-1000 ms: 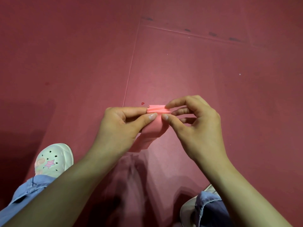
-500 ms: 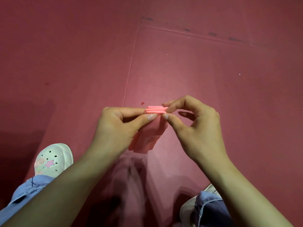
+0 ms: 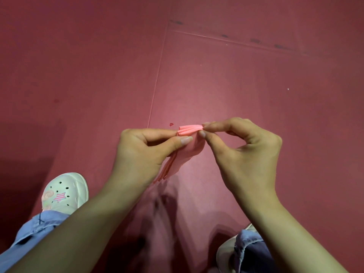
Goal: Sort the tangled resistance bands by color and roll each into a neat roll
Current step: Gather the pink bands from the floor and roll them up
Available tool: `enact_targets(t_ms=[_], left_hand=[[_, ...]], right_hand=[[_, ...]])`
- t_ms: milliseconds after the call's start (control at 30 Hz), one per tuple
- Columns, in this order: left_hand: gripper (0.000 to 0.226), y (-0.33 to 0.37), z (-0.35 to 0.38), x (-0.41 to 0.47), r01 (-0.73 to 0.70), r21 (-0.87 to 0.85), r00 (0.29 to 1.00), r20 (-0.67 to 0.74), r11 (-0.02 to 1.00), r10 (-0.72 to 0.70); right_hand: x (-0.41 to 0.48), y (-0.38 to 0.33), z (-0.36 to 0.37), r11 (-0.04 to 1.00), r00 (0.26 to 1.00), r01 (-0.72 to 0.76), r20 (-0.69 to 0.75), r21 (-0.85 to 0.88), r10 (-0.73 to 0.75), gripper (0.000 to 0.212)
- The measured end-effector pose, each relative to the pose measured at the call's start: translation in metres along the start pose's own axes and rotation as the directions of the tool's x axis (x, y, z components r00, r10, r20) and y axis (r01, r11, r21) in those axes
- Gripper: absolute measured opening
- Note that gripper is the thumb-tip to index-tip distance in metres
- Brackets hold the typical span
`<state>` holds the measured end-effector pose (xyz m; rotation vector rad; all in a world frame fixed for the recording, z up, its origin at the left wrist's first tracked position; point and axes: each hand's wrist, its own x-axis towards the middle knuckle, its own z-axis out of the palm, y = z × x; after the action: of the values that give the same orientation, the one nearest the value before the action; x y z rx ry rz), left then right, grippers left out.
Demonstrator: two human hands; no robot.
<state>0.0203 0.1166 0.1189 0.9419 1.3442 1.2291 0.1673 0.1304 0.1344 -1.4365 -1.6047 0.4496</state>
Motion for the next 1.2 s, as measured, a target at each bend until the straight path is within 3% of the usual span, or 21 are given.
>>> enact_targets(t_ms=[333, 533, 667, 800, 1067, 1200], left_hand=[[0.024, -0.0020, -0.0011, -0.0002, 0.004, 0.015, 0.997, -0.081, 1.000, -0.002], [0.021, -0.0004, 0.0042, -0.0009, 0.078, -0.052, 0.997, 0.010, 0.996, -0.078], [0.047, -0.0005, 0.0049, 0.0002, 0.161, -0.112, 0.987, 0.029, 0.981, -0.159], [0.017, -0.0028, 0.0045, 0.0017, 0.163, -0.113, 0.987, 0.010, 0.980, -0.163], [0.017, -0.0016, 0.0019, 0.0044, 0.107, -0.098, 0.985, -0.124, 0.989, -0.119], [0.016, 0.0001, 0.0045, 0.0017, 0.175, -0.166, 0.981, -0.050, 0.971, -0.185]], right_hand=[[-0.0002, -0.0028, 0.0015, 1.000, 0.999, 0.021, -0.025, 0.001, -0.021, 0.013], [0.0014, 0.0000, 0.0006, 0.998, 0.999, -0.033, 0.014, 0.062, 0.033, 0.015], [0.0009, 0.0006, 0.0015, 0.995, 0.997, -0.060, 0.042, 0.085, 0.057, 0.016], [-0.0003, 0.0018, 0.0022, 0.996, 0.998, -0.041, 0.052, 0.082, 0.037, 0.017], [-0.0019, 0.0034, 0.0021, 0.994, 0.993, 0.110, 0.044, -0.021, -0.109, 0.015], [-0.0032, 0.0041, 0.0038, 0.993, 0.991, 0.113, 0.070, -0.023, -0.111, 0.012]])
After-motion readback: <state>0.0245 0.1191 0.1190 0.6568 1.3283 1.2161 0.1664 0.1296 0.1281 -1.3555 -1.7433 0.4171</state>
